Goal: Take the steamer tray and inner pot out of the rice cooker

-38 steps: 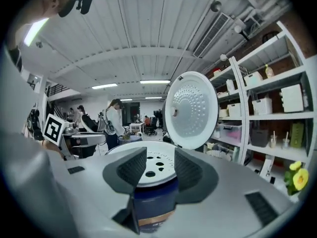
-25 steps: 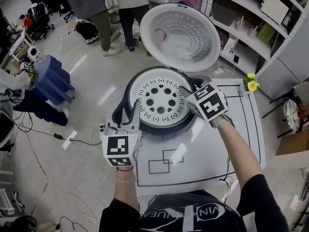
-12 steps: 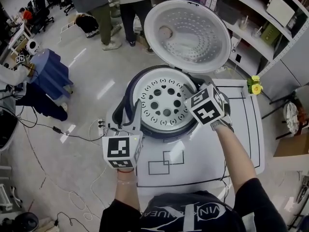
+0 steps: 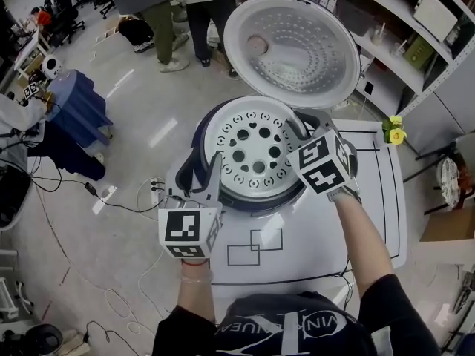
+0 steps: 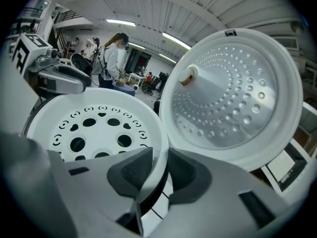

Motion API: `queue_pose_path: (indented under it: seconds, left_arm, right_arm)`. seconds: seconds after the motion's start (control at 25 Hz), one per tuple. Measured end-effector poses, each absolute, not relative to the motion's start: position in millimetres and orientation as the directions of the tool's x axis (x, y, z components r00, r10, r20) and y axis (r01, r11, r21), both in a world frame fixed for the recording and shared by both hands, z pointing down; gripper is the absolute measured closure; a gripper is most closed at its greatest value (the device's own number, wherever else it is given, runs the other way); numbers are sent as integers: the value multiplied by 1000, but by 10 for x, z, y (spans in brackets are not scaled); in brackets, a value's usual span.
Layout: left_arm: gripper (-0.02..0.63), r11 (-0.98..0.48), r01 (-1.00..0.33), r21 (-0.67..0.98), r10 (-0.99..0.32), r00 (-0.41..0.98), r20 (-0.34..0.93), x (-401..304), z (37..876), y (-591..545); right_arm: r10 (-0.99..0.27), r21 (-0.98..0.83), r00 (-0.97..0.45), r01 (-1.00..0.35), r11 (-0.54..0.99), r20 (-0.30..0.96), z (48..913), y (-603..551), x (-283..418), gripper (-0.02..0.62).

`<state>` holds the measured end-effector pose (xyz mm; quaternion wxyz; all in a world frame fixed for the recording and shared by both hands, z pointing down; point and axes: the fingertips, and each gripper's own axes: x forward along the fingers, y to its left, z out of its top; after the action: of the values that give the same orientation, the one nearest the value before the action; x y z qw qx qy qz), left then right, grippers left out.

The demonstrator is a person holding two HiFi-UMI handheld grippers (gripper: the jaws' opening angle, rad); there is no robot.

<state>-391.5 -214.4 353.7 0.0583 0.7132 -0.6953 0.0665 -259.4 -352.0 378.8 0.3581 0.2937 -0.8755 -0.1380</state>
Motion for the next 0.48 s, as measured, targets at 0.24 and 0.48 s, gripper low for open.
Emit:
queue_pose_path:
  seconds: [0.24,0.48]
  left_arm:
    - [452,-31,-998,58,-989,39,143,-3895,3470,-2098]
    - [440,-48,-998,33,-985,53,165,-3882,3437,-2168]
  right_arm:
    - [-623,421,-645,-464,779,443,3607,-3436,-2581,514]
    - [-641,388,-713,-526,757,285,3219,-3384,-2553,532]
